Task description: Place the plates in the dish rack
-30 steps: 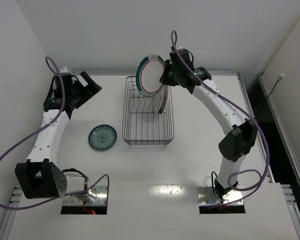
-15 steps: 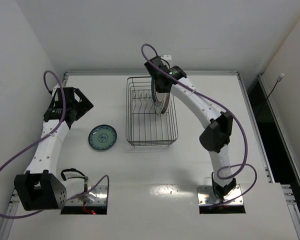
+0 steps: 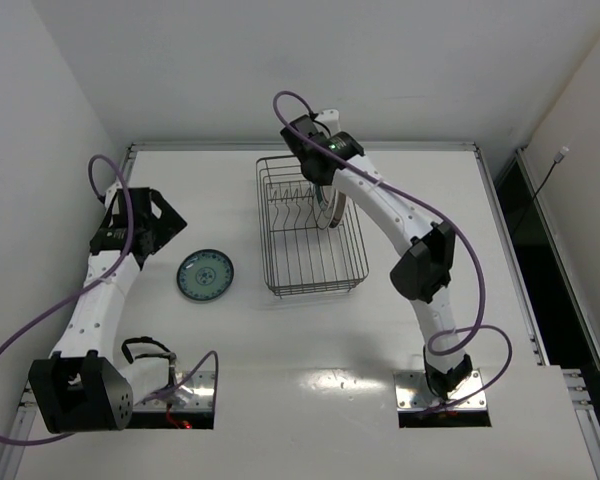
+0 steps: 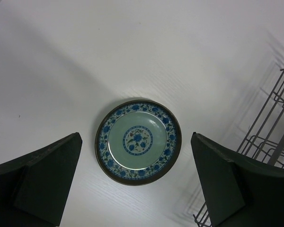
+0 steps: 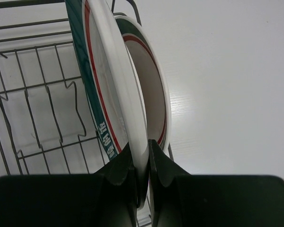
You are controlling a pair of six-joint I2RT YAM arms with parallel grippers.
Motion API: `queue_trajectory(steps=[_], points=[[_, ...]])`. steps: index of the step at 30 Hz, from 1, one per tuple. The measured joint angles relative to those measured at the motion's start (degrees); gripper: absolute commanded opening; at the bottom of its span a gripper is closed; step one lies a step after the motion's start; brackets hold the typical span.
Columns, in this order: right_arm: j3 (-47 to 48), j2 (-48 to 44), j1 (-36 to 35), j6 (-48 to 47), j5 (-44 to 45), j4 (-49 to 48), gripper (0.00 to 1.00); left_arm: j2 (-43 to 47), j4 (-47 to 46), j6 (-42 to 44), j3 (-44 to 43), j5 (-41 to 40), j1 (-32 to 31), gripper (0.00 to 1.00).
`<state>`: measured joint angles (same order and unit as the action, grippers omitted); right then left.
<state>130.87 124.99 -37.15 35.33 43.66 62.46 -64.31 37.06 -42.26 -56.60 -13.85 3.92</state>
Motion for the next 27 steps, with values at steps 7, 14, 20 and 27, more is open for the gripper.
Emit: queue_trajectory(steps=[7, 14, 20, 27], points=[[-0.5, 2.3, -0.8, 0.4, -0.4, -0.9, 0.0, 0.6, -0.1, -0.6, 1.9, 0.2, 0.0, 1.0], [-3.3, 5.8, -2.7, 0.4, -2.3, -1.9, 0.09, 0.3, -1.1, -0.9, 4.8, 2.7, 0.0, 1.0], [-9.6, 4.9, -2.7, -0.1, -7.0, -7.1, 0.45, -1.6, -3.5, -2.0, 10.4, 7.7, 0.0, 0.99], [-14.3, -1.7, -2.7, -2.5, -16.5, -11.0, 0.6, -2.9, -7.6, -4.0, 16.2, 13.7, 1.0, 0.93]])
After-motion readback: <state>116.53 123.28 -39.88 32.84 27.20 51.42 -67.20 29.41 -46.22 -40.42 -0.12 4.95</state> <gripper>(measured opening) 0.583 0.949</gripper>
